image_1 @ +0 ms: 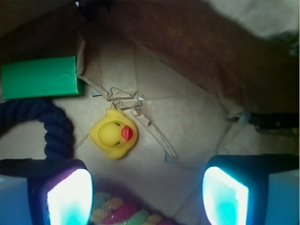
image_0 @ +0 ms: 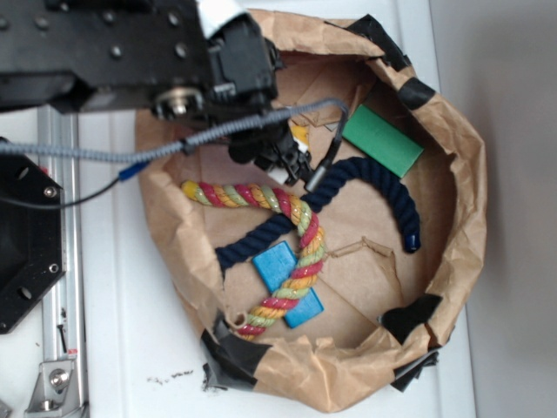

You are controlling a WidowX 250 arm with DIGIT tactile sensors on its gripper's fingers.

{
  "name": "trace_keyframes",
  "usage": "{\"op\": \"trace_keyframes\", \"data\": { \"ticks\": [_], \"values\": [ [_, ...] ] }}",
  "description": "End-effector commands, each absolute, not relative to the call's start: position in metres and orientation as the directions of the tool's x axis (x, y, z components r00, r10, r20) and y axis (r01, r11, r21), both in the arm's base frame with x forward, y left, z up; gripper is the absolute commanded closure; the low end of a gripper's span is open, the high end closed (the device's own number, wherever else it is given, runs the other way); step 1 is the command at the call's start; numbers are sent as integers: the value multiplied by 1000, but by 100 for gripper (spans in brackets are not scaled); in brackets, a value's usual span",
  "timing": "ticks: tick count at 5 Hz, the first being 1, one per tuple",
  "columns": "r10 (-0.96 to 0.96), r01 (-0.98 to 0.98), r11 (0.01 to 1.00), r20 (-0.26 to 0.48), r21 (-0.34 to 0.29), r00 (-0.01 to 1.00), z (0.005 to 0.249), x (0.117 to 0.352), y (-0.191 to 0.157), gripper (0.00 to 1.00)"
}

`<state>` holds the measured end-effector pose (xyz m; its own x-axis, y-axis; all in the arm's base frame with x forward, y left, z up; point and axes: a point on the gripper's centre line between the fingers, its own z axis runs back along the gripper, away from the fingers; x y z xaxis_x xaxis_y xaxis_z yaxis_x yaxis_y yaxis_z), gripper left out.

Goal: Grab the yellow duck.

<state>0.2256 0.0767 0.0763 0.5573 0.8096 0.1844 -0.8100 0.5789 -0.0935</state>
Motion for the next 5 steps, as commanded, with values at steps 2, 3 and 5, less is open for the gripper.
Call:
{"op": "trace_keyframes", "data": {
  "ticks": [2, 3, 5],
  "values": [
    [857, -869, 493, 198, -45, 476, 59, 239, 101, 0],
    [848, -863, 504, 206, -29, 488, 48, 239, 102, 0],
    [798, -813, 583, 184, 6, 574, 25, 252, 86, 0]
  ]
}}
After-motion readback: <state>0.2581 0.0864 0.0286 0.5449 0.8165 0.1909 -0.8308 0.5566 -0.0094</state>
